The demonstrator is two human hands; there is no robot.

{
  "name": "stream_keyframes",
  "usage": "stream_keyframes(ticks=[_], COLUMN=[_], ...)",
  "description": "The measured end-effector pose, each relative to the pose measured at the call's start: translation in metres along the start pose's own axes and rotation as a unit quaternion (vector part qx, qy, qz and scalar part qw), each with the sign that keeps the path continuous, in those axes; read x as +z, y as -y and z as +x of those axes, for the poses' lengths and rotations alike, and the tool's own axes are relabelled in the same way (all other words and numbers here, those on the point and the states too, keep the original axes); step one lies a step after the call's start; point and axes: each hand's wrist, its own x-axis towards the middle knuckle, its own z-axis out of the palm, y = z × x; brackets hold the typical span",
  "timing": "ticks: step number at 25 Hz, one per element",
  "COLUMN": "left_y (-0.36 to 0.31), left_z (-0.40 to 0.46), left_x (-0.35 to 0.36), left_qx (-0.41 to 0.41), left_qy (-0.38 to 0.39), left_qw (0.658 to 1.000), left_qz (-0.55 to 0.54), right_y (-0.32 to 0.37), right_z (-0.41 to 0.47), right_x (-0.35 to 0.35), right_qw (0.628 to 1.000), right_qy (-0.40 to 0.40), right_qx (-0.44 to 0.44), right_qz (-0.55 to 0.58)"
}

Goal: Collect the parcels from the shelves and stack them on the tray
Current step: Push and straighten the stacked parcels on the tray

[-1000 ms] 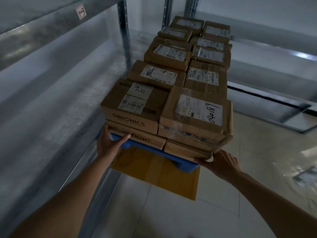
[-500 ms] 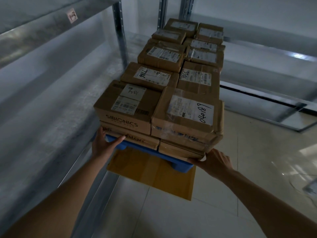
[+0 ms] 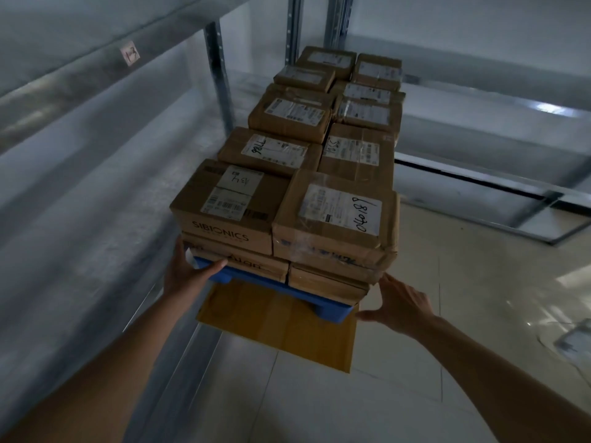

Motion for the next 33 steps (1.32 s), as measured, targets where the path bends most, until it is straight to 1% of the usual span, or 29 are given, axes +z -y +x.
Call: stream_keyframes(ticks=[4, 7, 9, 10, 13, 17, 21, 23, 28, 33], left_y=[-0.028, -0.072, -0.105, -0.124, -0.186, -0.272, -0.357, -0.393, -0.44, -0.477], left_z=[-0.016, -0.043, -0.063, -0.076, -0.118, -0.178, -0.235, -0.257, -0.277, -0.264], left_x=[-0.019, -0.034, -0.041, -0.043, -0.036, -0.002, 0.041, 0.06, 0.098, 0.135], left_qx=[-0.055, -0.042, -0.016, 0.012, 0.086, 0.144, 0.195, 0.209, 0.228, 0.253], left_qy=[-0.044, -0.085, -0.114, -0.121, -0.124, -0.111, -0.102, -0.096, -0.076, -0.039], left_qw=[0.996, 0.992, 0.988, 0.985, 0.972, 0.963, 0.961, 0.961, 0.957, 0.947], left_qz=[0.059, 0.084, 0.102, 0.125, 0.18, 0.199, 0.166, 0.153, 0.164, 0.195], right_y=[-0.014, -0.026, -0.038, -0.047, -0.08, -0.13, -0.185, -0.21, -0.256, -0.283], right_z=[-0.021, -0.044, -0.06, -0.072, -0.113, -0.166, -0.229, -0.253, -0.276, -0.251], right_x=[-0.026, -0.063, -0.09, -0.105, -0.154, -0.216, -0.28, -0.305, -0.341, -0.368], right_qw=[0.999, 0.999, 0.999, 0.998, 0.994, 0.988, 0.979, 0.977, 0.975, 0.974], right_qy=[-0.001, -0.019, -0.034, -0.047, -0.091, -0.14, -0.186, -0.195, -0.198, -0.205], right_qx=[0.001, -0.004, -0.014, -0.023, -0.039, -0.055, -0.068, -0.071, -0.08, -0.086], right_qz=[-0.032, -0.029, -0.029, -0.029, -0.037, -0.038, -0.051, -0.054, -0.059, -0.053])
